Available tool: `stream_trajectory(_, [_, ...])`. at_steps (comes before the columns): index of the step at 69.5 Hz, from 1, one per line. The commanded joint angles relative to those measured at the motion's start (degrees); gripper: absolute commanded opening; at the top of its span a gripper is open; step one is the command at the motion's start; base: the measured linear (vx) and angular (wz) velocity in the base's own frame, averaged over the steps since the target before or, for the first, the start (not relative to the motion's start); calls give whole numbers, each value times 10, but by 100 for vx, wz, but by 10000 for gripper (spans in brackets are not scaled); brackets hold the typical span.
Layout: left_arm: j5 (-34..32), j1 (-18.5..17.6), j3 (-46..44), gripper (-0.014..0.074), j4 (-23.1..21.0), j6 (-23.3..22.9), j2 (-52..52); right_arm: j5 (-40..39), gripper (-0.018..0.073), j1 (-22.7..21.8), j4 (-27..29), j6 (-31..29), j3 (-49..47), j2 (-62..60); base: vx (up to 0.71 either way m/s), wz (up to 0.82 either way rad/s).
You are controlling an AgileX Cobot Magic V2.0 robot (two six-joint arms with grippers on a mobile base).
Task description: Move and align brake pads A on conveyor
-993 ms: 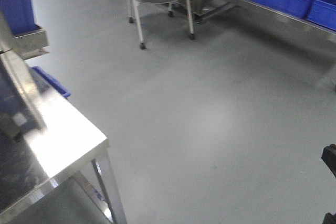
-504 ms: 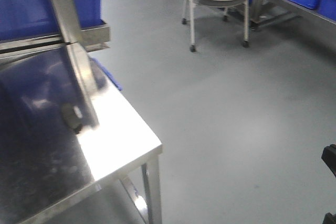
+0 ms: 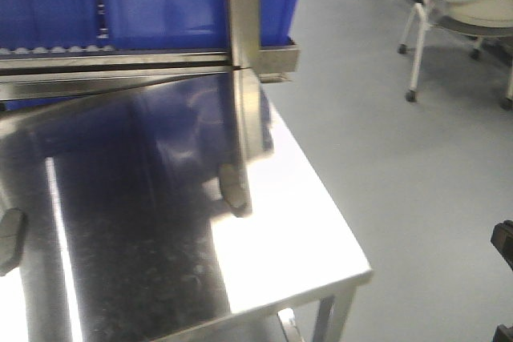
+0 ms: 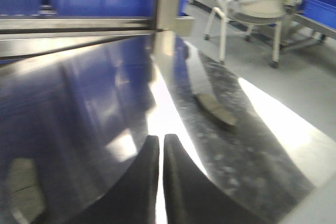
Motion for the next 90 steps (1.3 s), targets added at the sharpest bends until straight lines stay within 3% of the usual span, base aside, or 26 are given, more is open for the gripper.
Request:
stream_trajectory(1, [-39, -3, -13, -6, 3, -1, 7, -42, -6, -1, 0, -5, -17, 3, 12, 48])
stream_trajectory(50, [-39, -3, -13, -6, 3, -1, 7, -42, -6, -1, 0, -5, -17, 3, 10, 39])
stream_trajectory(90, [-39, -3, -13, -6, 3, -1, 7, -42, -6, -1, 0, -5, -17, 3, 0, 1])
